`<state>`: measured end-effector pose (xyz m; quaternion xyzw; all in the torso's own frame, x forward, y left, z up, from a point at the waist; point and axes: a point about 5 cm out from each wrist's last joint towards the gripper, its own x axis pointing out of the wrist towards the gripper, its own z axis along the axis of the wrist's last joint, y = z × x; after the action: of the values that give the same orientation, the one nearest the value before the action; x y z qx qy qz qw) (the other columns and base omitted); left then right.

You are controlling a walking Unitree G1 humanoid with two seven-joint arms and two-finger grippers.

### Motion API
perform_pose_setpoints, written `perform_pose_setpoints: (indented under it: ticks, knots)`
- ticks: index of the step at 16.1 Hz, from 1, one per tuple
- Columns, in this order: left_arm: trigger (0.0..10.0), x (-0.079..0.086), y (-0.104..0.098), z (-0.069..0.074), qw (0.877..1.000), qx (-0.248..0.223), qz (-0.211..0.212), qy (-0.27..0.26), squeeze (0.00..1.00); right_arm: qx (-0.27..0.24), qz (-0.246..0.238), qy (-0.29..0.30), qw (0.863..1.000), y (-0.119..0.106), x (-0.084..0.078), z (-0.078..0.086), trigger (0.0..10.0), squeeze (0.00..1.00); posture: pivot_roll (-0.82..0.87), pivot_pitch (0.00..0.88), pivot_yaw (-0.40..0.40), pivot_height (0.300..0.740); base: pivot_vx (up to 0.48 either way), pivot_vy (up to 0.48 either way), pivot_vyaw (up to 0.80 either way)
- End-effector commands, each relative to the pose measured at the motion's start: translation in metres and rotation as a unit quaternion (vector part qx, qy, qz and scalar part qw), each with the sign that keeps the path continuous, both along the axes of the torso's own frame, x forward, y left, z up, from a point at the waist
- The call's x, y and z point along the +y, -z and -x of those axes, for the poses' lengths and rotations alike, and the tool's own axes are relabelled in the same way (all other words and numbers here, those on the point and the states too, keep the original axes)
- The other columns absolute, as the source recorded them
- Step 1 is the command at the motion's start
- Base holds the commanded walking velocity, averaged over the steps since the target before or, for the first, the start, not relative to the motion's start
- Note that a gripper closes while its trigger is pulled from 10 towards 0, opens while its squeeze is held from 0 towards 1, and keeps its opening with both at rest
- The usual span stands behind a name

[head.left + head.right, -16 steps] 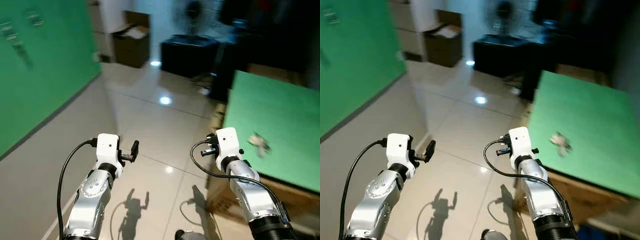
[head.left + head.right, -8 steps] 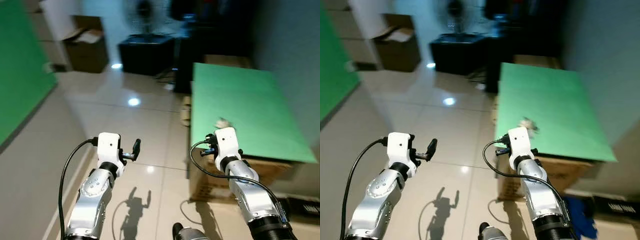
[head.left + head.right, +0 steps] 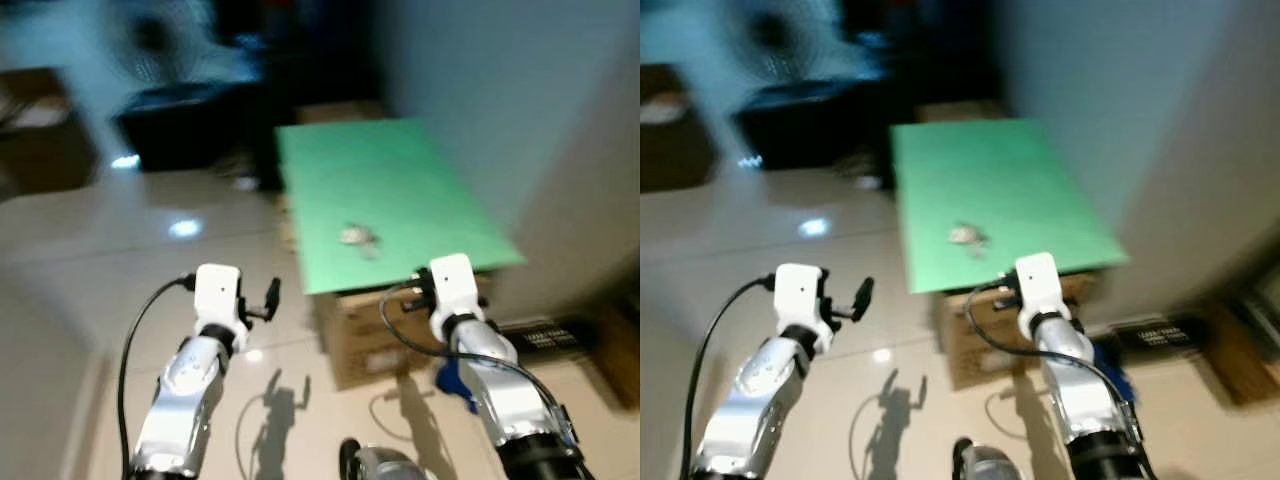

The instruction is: Hang keys on a hook

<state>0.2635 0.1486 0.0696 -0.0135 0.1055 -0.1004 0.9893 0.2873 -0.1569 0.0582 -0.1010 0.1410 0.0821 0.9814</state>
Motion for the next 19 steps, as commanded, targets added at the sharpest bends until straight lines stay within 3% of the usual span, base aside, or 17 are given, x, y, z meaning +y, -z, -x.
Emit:
perform_pose_setpoints:
  ticks: [1,19]
  knots:
    - [10.0,0.0015,0.0015,0.0003,1.000,0.004,-0.004,0.001,0.00,0.004,0.011,-0.006,1.000,0.0010,0.0035,-0.0011,10.0,1.00,-0.14,0.000,0.026,0.740,0.000,0.000,0.00]
    - [10.0,0.0015,0.0027,0.0021,0.999,0.003,-0.037,0.001,0.00,0.012,0.007,-0.007,1.000,0.0051,0.0076,-0.0017,10.0,1.00,-0.12,0.000,0.020,0.740,0.000,0.000,0.00]
